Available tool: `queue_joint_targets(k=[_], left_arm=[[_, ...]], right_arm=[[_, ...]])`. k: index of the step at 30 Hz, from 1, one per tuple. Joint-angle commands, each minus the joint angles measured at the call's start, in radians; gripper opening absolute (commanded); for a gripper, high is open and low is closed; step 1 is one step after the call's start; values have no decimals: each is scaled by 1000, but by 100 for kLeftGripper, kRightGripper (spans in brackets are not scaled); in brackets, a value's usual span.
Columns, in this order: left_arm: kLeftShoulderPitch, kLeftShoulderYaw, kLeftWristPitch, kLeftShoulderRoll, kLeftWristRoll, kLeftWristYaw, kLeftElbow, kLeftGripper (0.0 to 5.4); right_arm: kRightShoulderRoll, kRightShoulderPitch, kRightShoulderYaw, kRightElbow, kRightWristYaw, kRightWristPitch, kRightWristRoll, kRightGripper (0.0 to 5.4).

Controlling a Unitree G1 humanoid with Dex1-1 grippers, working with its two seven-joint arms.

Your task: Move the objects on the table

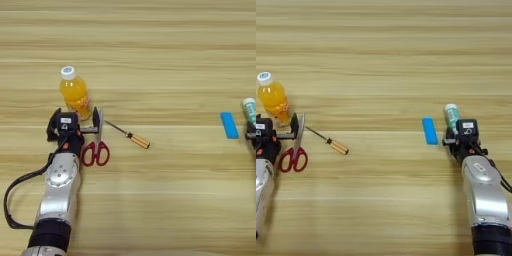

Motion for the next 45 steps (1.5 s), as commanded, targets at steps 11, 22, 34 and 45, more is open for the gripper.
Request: queue_joint_targets(k=[11,22,34,45], left_arm=[[3,-3,6,-3,1,0,-4,540],[6,-2,4,-1,-1,-3,-3,540],[-7,10,9,13,-6,-7,-6,540],[-102,11,77,33,-1,-14,-24,540]], right_arm=[[-6,-14,20,9,9,26,-1,245],[3,-17,-20,-61,-65,-105,-10,372],[41,-15,-10,-115,-39,-188,28,505],[60,-27,17,-113,-53,-187,10,537]])
